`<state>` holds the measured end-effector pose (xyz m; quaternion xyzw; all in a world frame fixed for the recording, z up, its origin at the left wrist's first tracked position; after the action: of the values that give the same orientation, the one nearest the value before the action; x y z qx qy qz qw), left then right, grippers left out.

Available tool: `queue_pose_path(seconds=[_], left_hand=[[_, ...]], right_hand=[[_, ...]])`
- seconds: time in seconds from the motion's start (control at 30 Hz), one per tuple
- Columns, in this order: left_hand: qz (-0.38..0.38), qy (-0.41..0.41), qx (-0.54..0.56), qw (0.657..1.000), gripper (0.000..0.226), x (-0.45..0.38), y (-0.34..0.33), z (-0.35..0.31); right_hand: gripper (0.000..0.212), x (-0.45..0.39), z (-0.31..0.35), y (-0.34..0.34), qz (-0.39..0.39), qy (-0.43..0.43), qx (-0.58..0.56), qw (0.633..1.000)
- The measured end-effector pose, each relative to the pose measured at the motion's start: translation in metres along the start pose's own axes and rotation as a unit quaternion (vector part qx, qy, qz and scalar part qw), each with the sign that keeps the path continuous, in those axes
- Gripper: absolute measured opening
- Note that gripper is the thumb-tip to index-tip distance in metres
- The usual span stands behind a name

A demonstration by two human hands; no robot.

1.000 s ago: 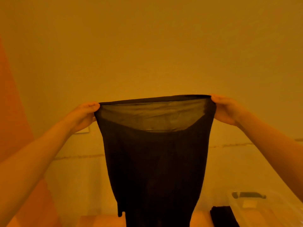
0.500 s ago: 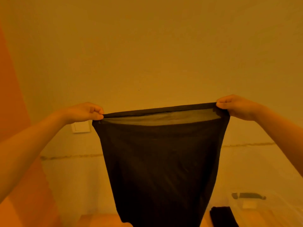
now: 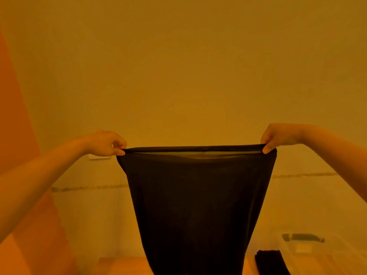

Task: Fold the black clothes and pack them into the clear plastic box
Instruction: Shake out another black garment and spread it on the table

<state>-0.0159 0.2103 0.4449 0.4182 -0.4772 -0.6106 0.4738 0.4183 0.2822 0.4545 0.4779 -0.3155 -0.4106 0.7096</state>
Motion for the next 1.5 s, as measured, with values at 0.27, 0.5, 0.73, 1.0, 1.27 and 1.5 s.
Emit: queue_pose_path(seconds=[0.27,0.5,0.73,1.0,1.27,1.5], left_hand=[[-0.057,0.0,0.338,0.94,0.017,-0.003,0.001,-0.008],[-0.127,-0.008,0.522,0.844,0.027,-0.011,0.003,-0.001],[-0.009,-0.024,0.268,0.963,0.026,-0.021,-0.013,0.004],[-0.099,0.006,0.047,0.994,0.017,-0.027,-0.013,0.009],[-0.133,0.072,-0.012,0.988,0.017,-0.034,-0.016,0.012],[-0.135,0.045,0.063,0.988,0.031,-0.035,-0.012,0.003]], right_hand=[[0.02,0.002,-0.021,0.004,-0.01,0.029,-0.153,0.988],[0.029,-0.006,-0.036,0.0,-0.002,0.062,-0.351,0.934],[0.047,-0.008,-0.049,-0.011,0.022,-0.002,-0.253,0.967],[0.032,-0.014,-0.038,-0.015,0.023,-0.016,-0.088,0.996],[0.024,-0.023,-0.029,-0.003,-0.032,-0.016,0.022,0.999],[0.021,-0.011,-0.036,0.009,-0.092,0.013,-0.128,0.987]])
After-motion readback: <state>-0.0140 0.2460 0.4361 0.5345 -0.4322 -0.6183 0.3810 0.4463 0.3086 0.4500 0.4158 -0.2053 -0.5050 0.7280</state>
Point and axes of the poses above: each hand's wrist, its own x-axis away from the middle knuckle, its own y-axis out of the back of the hand, z = x × y, the point moved 7 cm from there along -x, towards the middle knuckle, and after that the axes turned 4 degrees about -x, right-handed, at the moved point
